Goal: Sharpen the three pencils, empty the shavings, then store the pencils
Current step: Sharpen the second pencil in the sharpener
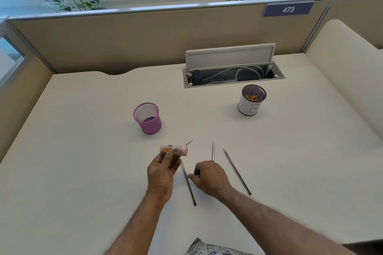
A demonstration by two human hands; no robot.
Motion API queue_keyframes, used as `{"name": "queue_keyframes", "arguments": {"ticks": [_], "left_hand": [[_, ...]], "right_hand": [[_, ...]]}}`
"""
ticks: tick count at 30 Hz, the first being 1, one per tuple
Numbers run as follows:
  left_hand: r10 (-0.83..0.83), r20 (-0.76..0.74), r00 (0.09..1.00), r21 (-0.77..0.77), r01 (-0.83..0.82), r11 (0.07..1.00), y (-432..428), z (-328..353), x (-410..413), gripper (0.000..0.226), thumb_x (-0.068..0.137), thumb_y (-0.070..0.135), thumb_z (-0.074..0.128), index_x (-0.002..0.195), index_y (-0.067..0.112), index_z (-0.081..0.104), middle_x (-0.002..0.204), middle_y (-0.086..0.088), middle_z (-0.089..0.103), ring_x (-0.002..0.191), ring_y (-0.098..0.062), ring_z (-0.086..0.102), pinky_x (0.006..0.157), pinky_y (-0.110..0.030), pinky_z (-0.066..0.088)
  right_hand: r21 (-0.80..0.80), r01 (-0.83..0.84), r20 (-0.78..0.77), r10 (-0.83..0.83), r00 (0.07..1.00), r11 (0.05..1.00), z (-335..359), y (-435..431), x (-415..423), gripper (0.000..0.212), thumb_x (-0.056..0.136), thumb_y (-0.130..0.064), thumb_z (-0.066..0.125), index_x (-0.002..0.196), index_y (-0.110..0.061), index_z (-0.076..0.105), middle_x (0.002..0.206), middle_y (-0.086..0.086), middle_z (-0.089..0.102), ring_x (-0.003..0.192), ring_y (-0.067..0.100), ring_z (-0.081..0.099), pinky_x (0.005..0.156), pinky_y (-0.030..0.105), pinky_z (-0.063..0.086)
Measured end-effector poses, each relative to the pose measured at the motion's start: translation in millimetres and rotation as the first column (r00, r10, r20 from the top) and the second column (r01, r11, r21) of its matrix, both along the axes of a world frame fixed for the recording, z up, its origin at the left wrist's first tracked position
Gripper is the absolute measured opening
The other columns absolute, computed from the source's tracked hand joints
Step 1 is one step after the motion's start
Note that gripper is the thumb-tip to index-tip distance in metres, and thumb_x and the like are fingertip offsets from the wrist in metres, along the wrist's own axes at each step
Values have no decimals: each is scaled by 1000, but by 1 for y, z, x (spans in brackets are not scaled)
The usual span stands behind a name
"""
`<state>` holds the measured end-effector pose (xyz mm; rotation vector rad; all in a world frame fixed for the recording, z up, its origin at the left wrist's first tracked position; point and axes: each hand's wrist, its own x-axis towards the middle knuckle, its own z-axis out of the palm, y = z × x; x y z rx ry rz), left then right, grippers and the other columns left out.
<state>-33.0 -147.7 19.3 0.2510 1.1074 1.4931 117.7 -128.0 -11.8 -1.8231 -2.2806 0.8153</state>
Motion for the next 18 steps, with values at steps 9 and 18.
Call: {"name": "queue_keyframes", "arguments": {"ticks": [9,18], "left_hand": [[35,-6,999,-11,-36,999,1,0,-1,15,91,12,60,101,6,70,94,-9,75,83,-17,73,69,-24,59],[47,-10,999,-3,-47,999,1,0,-6,26,79,20,67,101,7,70,94,-8,75,85,-18,72,68,-24,59]], "right_hand": [[-125,-22,120,37,992,992,-3,3,-25,27,78,-35,69,72,-15,54,82,11,65,73,28,62,59,27,40],[-126,81,-47,-87,995,989,5,8,-22,21,72,-26,60,65,-7,59,66,8,64,62,26,60,52,30,43]]}}
